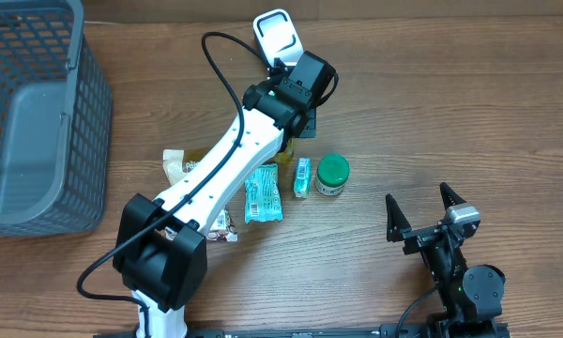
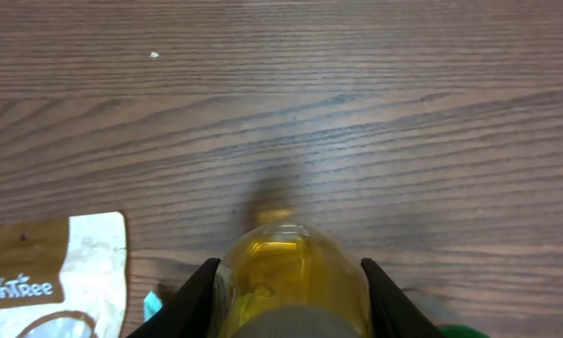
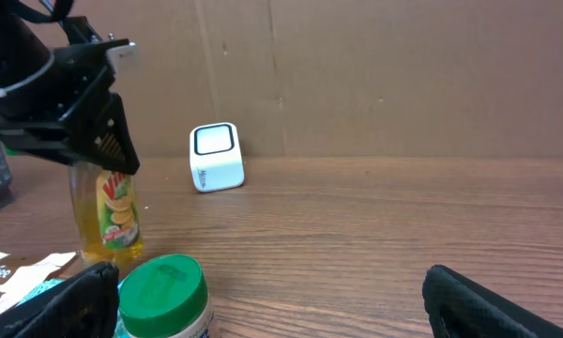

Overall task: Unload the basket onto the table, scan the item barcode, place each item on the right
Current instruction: 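Carry the bottle over the table and lower it behind the Kleenex packet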

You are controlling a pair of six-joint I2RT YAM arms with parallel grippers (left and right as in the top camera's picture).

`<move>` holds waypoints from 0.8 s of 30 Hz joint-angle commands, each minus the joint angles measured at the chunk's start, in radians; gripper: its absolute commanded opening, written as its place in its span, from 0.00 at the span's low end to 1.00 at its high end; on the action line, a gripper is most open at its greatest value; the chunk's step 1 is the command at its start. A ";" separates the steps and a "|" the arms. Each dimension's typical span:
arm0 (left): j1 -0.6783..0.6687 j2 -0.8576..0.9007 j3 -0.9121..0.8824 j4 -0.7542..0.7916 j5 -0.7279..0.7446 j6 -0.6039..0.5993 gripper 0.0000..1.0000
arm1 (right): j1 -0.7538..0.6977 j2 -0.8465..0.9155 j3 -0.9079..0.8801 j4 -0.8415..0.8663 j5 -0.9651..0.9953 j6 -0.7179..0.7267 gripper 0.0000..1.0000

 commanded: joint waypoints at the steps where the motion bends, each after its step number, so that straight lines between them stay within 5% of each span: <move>1: 0.002 0.018 -0.013 0.026 -0.017 -0.050 0.23 | -0.005 -0.008 -0.011 0.004 0.008 -0.001 1.00; 14: 0.002 0.025 -0.137 0.185 -0.017 -0.068 0.27 | -0.005 -0.008 -0.011 0.004 0.008 -0.001 1.00; 24: 0.002 0.025 -0.159 0.194 0.029 -0.063 0.57 | -0.005 -0.008 -0.011 0.004 0.008 -0.001 1.00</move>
